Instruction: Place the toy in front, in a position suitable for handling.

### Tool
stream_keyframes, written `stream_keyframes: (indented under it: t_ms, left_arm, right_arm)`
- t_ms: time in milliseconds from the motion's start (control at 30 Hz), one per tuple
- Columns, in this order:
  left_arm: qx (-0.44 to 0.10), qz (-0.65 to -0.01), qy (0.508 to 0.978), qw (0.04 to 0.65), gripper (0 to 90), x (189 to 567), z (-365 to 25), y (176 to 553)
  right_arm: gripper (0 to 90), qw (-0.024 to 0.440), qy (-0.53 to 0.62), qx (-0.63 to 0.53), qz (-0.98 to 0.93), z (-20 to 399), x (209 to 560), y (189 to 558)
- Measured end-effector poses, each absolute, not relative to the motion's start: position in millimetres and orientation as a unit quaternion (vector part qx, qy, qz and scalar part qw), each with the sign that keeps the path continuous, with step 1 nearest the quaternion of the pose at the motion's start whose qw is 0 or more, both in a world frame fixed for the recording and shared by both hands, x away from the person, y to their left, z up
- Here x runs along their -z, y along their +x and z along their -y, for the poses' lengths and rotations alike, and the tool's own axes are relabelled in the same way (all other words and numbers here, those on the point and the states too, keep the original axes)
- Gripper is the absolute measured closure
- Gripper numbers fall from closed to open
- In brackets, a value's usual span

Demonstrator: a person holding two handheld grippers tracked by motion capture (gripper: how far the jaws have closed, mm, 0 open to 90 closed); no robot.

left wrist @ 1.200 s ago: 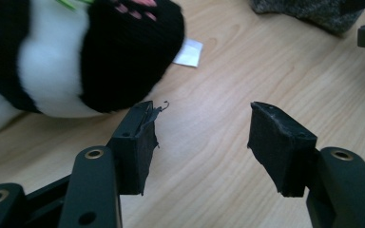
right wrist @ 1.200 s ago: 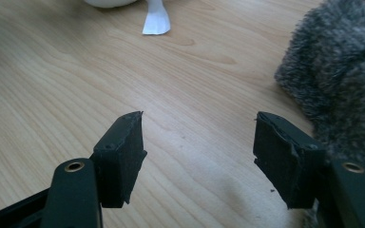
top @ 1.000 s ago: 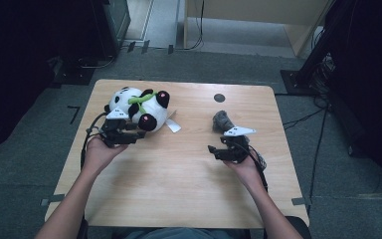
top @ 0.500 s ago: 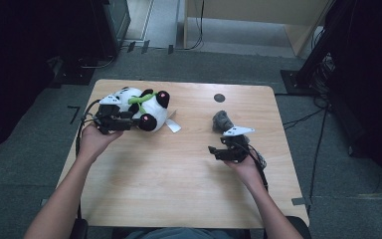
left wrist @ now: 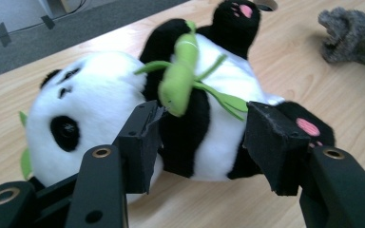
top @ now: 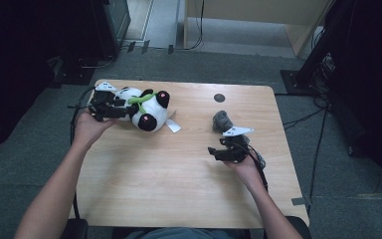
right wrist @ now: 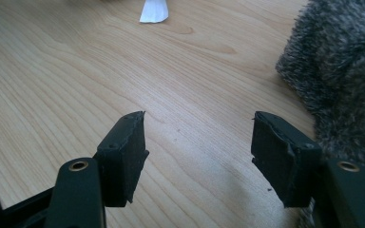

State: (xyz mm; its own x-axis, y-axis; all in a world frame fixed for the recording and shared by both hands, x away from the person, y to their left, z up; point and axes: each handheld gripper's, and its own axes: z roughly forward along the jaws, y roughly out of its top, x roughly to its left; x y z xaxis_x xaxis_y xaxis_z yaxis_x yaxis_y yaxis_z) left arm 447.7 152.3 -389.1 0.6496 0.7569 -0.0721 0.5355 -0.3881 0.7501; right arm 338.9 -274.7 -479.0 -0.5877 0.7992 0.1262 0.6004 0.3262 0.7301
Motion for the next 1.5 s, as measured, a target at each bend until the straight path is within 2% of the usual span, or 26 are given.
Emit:
stream_keyframes:
  t_ms: [367,533,633,733,767,1167,1500]
  left_arm:
    - [-0.155,-0.397,0.826,0.370,41.6,393.8,-144.5,476.8]
    - [-0.148,-0.404,0.824,0.368,43.7,403.8,-142.4,484.1]
    - [-0.126,-0.410,0.815,0.389,55.9,406.8,-145.2,487.2]
    - [-0.120,-0.400,0.816,0.400,72.2,406.0,-142.7,485.9]
    - [-0.128,-0.396,0.819,0.395,74.8,405.5,-139.9,484.6]
    - [-0.132,-0.400,0.819,0.390,78.9,402.3,-138.0,482.1]
    - [-0.130,-0.413,0.795,0.425,80.3,380.9,-141.3,473.4]
  right_arm:
    - [37.0,0.126,0.434,-0.383,-0.805,273.9,479.4,338.8]
    - [37.6,0.129,0.436,-0.391,-0.800,277.0,477.3,338.7]
    - [38.5,0.128,0.439,-0.393,-0.798,279.3,477.1,339.2]
    - [44.9,0.121,0.438,-0.397,-0.798,280.2,476.8,339.4]
    - [47.0,0.117,0.435,-0.397,-0.800,280.4,477.1,339.6]
    - [44.6,0.110,0.438,-0.391,-0.802,282.3,479.5,341.4]
    - [44.6,0.113,0.444,-0.394,-0.797,286.3,478.2,341.6]
